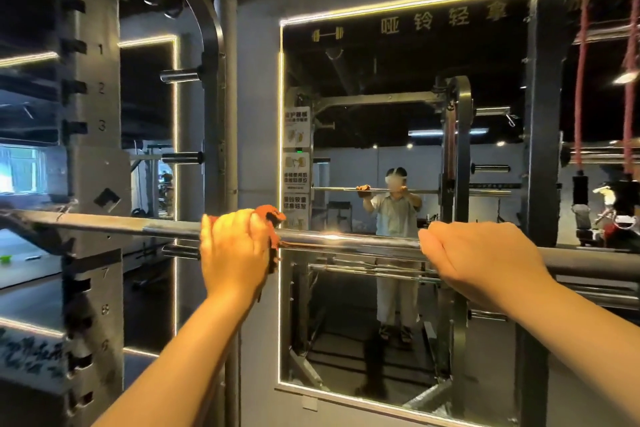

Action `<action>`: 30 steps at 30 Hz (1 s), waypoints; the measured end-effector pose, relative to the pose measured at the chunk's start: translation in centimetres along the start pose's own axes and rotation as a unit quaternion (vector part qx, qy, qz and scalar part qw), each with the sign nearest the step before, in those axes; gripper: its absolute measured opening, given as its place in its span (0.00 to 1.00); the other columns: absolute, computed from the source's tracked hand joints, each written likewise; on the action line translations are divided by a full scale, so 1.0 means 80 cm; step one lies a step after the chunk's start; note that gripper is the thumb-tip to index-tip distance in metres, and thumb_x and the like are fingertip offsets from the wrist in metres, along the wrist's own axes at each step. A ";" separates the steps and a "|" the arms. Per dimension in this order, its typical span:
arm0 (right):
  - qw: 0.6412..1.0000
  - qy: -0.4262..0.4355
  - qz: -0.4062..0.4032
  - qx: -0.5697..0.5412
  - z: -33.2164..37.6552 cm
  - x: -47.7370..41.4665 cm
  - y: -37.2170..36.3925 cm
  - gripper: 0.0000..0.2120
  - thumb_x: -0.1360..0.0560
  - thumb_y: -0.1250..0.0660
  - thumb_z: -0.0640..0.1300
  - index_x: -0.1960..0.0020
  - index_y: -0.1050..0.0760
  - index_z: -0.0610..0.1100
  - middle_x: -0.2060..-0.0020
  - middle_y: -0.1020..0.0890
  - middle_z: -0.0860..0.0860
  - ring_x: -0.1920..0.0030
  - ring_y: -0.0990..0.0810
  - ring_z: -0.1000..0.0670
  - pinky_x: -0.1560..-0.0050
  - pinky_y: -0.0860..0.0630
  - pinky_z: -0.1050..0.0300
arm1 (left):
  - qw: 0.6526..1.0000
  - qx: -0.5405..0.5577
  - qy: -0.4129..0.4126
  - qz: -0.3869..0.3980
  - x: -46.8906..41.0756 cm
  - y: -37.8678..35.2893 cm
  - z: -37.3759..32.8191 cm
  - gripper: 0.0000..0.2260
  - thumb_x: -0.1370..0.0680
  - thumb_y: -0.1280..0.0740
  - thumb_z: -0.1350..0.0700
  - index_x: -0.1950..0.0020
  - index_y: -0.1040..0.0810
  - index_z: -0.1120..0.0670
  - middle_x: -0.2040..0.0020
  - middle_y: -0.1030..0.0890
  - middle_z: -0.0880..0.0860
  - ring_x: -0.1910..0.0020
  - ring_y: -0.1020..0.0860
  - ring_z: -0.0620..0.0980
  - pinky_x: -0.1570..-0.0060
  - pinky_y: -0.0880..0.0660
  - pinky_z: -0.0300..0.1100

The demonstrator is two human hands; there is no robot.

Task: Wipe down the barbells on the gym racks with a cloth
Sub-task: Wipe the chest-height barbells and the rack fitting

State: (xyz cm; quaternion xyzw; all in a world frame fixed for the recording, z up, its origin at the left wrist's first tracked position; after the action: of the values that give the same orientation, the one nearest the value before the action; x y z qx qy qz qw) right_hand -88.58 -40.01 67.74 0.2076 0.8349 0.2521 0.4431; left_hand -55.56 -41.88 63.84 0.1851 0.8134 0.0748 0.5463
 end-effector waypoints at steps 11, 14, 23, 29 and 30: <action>0.996 0.053 0.071 -0.013 0.091 -0.068 0.008 0.12 0.15 0.49 0.47 0.34 0.37 0.43 0.64 0.32 0.49 0.62 0.24 0.48 0.58 0.20 0.51 | 0.979 -0.032 -0.188 0.076 0.026 -0.007 -0.074 0.12 0.15 0.49 0.40 0.42 0.28 0.41 0.51 0.28 0.37 0.48 0.27 0.41 0.29 0.37 0.46; 0.998 0.047 0.041 -0.025 0.090 -0.059 0.008 0.12 0.15 0.48 0.46 0.34 0.40 0.43 0.64 0.33 0.49 0.64 0.25 0.47 0.62 0.21 0.52 | 0.987 0.015 -0.153 0.051 0.006 0.005 -0.020 0.14 0.14 0.49 0.42 0.44 0.25 0.43 0.50 0.21 0.40 0.46 0.23 0.43 0.26 0.37 0.54; 0.999 -0.019 -0.026 -0.016 0.091 -0.060 0.004 0.15 0.16 0.53 0.53 0.56 0.37 0.48 0.69 0.28 0.52 0.70 0.25 0.50 0.68 0.24 0.54 | 0.998 0.041 -0.044 0.030 0.013 -0.001 -0.057 0.18 0.18 0.52 0.44 0.57 0.25 0.45 0.58 0.24 0.41 0.51 0.26 0.44 0.22 0.49 0.56; 1.000 0.025 -0.002 0.010 0.091 -0.055 -0.011 0.22 0.24 0.29 0.47 0.42 0.40 0.42 0.68 0.27 0.48 0.73 0.25 0.48 0.77 0.25 0.53 | 0.983 0.043 -0.168 0.064 0.007 0.013 -0.024 0.18 0.15 0.52 0.39 0.41 0.24 0.41 0.49 0.23 0.37 0.44 0.25 0.40 0.27 0.42 0.48; 0.999 0.033 -0.009 0.026 0.091 -0.053 -0.011 0.13 0.19 0.39 0.49 0.41 0.40 0.45 0.66 0.26 0.50 0.70 0.24 0.49 0.73 0.23 0.53 | 0.983 0.035 -0.166 0.069 0.001 0.015 -0.008 0.18 0.15 0.52 0.39 0.41 0.24 0.41 0.48 0.21 0.38 0.43 0.24 0.41 0.26 0.41 0.48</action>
State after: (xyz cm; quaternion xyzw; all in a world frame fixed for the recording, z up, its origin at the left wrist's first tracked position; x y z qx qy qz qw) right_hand -80.29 -41.36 66.42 0.2028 0.8573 0.2330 0.4118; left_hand -55.88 -40.70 64.42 0.2694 0.6987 0.0515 0.6608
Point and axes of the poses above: each hand's wrist, its own x-axis away from the middle knuckle, its own y-axis out of the back of the hand, z = x × y, the point moved 4 cm from there along -x, towards the middle knuckle
